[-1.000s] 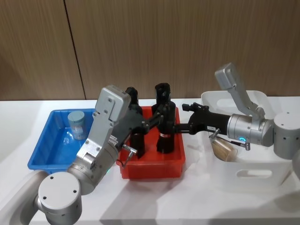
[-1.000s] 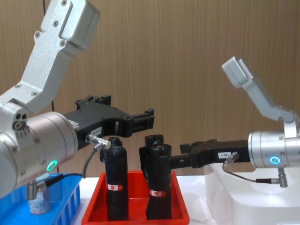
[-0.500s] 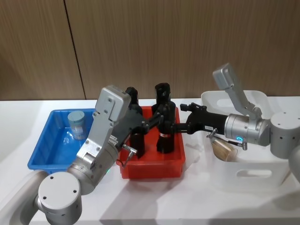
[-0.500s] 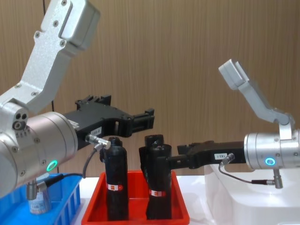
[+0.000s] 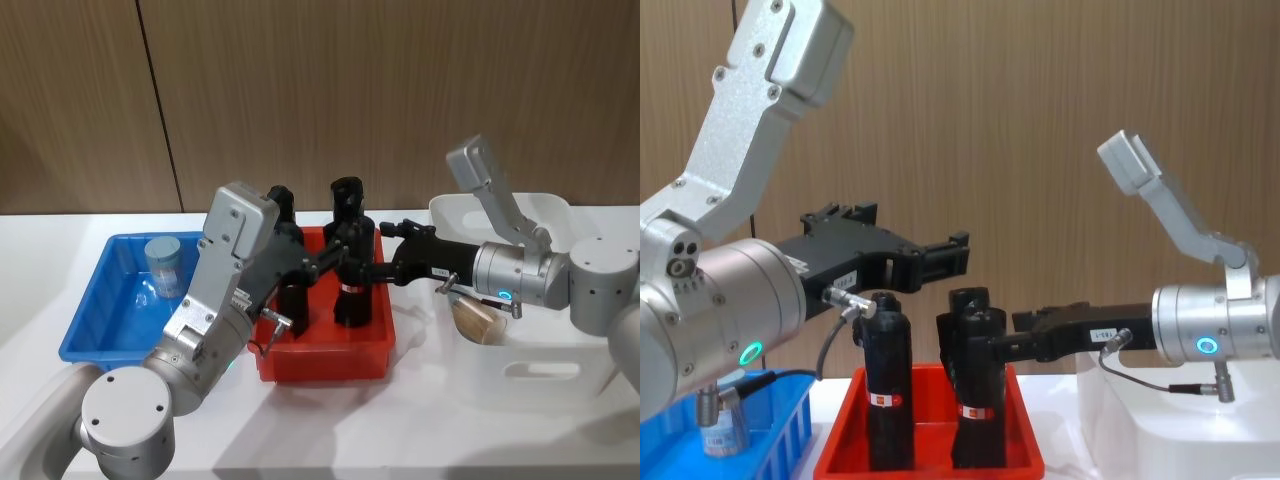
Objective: Pick the cotton swabs from the blue box and place them into the white box.
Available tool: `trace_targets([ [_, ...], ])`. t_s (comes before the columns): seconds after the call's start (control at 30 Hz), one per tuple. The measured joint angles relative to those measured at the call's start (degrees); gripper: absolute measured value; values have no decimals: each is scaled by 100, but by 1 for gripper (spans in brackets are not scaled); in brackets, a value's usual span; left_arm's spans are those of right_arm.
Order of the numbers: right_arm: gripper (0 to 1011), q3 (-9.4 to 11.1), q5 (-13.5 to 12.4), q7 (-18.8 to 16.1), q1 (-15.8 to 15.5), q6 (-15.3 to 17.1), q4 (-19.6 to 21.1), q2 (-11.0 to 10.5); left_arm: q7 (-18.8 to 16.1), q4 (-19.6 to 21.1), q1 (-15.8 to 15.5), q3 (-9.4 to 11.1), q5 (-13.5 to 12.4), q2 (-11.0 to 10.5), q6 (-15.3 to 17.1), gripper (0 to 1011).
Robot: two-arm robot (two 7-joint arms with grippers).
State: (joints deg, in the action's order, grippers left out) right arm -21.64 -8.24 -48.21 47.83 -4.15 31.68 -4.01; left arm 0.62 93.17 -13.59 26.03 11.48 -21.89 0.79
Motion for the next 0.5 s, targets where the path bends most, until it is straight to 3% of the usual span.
trace_targets([
  [0.5,1002,-77,6,-13,223,-194,-440,110,0,0,0,0,0,0,0,1004],
])
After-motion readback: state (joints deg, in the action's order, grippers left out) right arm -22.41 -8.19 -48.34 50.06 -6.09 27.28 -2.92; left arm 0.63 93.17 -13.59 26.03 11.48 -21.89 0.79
